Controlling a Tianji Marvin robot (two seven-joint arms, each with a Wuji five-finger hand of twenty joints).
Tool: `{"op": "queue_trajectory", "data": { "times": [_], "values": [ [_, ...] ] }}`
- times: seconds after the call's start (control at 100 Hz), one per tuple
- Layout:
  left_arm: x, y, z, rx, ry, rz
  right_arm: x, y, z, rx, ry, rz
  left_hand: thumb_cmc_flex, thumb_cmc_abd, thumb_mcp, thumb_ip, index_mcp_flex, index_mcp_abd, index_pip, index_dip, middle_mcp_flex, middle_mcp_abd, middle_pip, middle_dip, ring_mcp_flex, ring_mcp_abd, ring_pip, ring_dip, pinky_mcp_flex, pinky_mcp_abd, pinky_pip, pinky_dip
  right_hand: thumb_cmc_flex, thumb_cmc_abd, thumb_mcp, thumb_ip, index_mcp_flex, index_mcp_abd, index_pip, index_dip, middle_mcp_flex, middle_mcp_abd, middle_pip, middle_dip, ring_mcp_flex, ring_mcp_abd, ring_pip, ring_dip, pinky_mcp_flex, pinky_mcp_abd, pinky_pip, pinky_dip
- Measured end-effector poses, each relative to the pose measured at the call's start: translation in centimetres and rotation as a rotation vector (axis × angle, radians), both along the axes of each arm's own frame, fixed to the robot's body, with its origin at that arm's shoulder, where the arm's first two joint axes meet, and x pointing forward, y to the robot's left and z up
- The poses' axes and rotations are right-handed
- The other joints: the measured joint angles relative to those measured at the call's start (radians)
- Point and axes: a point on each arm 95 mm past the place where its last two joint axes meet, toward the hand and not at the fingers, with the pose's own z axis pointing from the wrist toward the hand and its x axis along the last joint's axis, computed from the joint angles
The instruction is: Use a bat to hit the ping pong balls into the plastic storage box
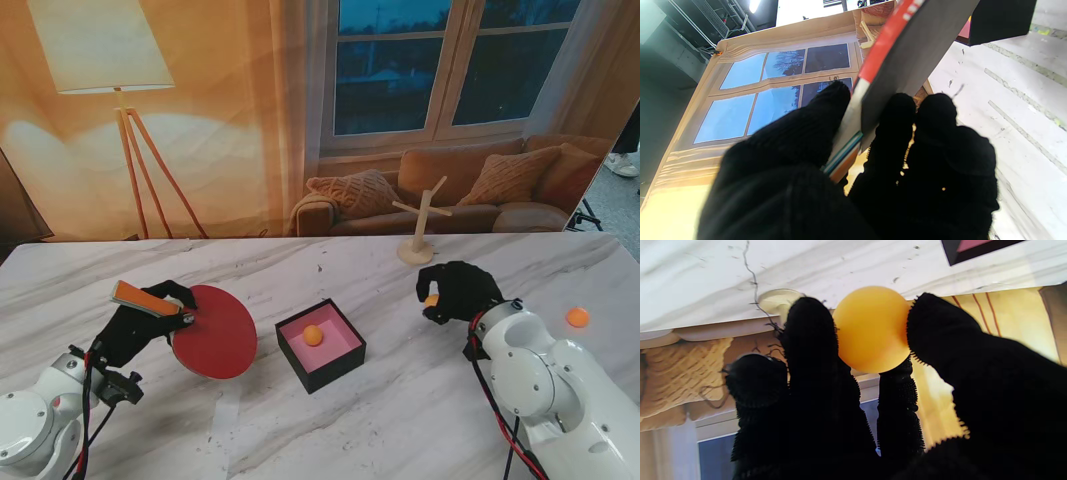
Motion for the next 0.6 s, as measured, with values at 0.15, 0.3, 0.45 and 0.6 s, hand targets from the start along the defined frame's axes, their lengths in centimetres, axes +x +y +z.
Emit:
{"op": "queue_trajectory", "data": {
  "times": [0.15,0.3,0.45,0.6],
  "values": [
    [0.0,-0.1,0.0,-0.004,0.002,-0.006,0.1,2.1,1.1,0.042,-0.001,0.034,0.0,0.0,0.0,0.0,0.0,0.0,0.0,0.0,0.0,0.0,0.0,0.0,0.0,0.0,0.0,0.0,0.0,0.0,0.0,0.0,0.0,0.0,0.0,0.0,0.0,0.0,0.0,0.0,0.0,0.0,0.0,0.0,0.0,0.0,0.0,0.0,0.0,0.001,0.0,0.0],
    [0.1,-0.5,-0.1,-0.01,0.009,-0.016,0.2,4.4,2.0,0.086,0.003,0.076,0.0,0.0,0.0,0.0,0.0,0.0,0.0,0.0,0.0,0.0,0.0,0.0,0.0,0.0,0.0,0.0,0.0,0.0,0.0,0.0,0.0,0.0,0.0,0.0,0.0,0.0,0.0,0.0,0.0,0.0,0.0,0.0,0.0,0.001,0.0,0.0,0.0,0.001,0.0,0.0],
    [0.3,-0.7,-0.1,-0.013,0.021,-0.032,0.4,6.4,2.8,0.119,0.001,0.115,0.0,0.0,0.0,0.0,0.0,0.0,0.0,0.0,0.0,0.0,0.0,0.0,0.0,0.0,0.0,0.0,0.0,0.0,0.0,0.0,0.0,0.0,0.0,0.0,0.0,0.0,0.0,0.0,0.0,0.002,0.0,0.0,0.0,0.002,0.0,0.0,0.0,0.002,0.0,0.0],
    [0.2,-0.8,0.0,-0.015,0.03,-0.051,0.4,8.5,3.5,0.176,0.002,0.146,0.0,0.0,0.0,0.0,0.0,0.0,0.0,0.0,0.0,0.0,0.0,0.0,0.0,0.0,0.0,0.0,0.0,0.0,0.0,0.0,0.0,0.0,0.0,0.0,0.0,0.0,0.0,0.0,0.0,0.002,0.0,0.0,0.0,0.002,0.0,0.0,0.002,0.006,0.0,0.0]
  ]
}}
